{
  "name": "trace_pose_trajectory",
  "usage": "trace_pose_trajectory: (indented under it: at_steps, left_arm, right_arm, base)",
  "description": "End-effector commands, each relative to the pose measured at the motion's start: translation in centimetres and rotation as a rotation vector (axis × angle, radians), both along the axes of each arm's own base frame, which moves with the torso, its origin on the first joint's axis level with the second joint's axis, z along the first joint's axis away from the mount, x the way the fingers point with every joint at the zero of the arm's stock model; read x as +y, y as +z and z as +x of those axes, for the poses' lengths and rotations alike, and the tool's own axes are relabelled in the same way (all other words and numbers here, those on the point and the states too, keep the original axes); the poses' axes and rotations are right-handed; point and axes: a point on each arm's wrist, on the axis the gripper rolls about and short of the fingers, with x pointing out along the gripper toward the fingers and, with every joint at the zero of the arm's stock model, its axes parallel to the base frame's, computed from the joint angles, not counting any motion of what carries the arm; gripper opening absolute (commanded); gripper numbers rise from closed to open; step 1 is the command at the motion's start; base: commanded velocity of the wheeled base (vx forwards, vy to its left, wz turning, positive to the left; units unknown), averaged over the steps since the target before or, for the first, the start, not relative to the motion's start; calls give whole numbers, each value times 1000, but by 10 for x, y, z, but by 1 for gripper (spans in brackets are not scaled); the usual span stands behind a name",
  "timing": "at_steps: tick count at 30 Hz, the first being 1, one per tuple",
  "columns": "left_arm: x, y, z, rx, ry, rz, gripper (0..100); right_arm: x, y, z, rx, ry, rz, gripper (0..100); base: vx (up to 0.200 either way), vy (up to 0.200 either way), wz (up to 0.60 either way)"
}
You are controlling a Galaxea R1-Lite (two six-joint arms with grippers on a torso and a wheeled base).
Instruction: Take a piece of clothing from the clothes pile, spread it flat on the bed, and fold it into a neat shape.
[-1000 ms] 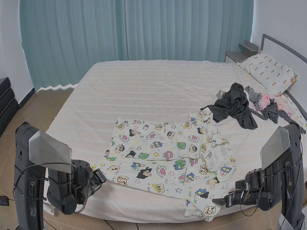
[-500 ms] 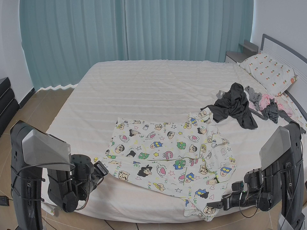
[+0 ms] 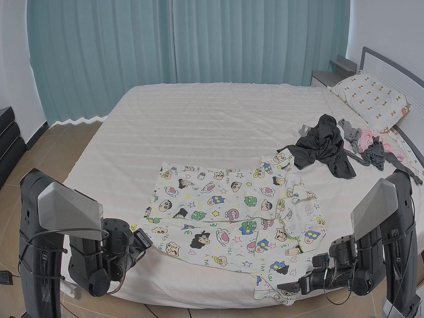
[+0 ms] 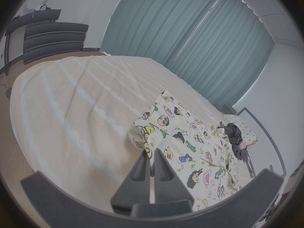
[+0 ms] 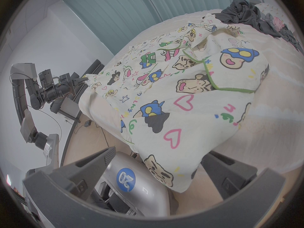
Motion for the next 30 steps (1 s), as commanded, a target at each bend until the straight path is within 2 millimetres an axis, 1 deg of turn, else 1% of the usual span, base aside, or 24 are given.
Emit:
trace_pose_trajectory:
  at_steps: [1,4,7,10,13,15,16,20,22,30]
  left_arm:
    - [0,-3,-3,10,-3,4,0]
    - [1,-4,-8,27,-6,9,0]
    - [1,-7,-19,68,-27,28,0]
    - [1,-8,-24,86,-38,43,0]
    - [1,-9,-27,100,-54,64,0]
    - [2,-13,-29,120,-66,96,0]
    - [2,-13,-29,120,-66,97,0]
    - [3,-19,-31,139,-74,116,0]
    - [1,-20,-31,143,-84,121,0]
    - [-6,-23,-39,163,-125,132,0]
  right_arm:
    - [0,1,0,-8,0,3,0]
    - [0,1,0,-7,-9,-6,0]
    - [-3,0,1,-17,-48,-42,0]
    - [-5,0,0,-15,-64,-52,0]
    - [-10,0,1,-5,-79,-37,0]
    - [-14,3,2,11,-72,22,0]
    - [-15,3,2,11,-71,24,0]
    - [-29,15,-4,30,-35,129,0]
    - [-32,17,-6,34,-9,160,0]
    - [-42,11,-8,18,13,135,0]
  base:
    - [0,0,0]
    - [0,0,0]
    - [0,0,0]
    - [0,0,0]
    - [0,0,0]
    - [0,0,0]
    - [0,0,0]
    - [0,0,0]
    - [0,0,0]
    - [0,0,0]
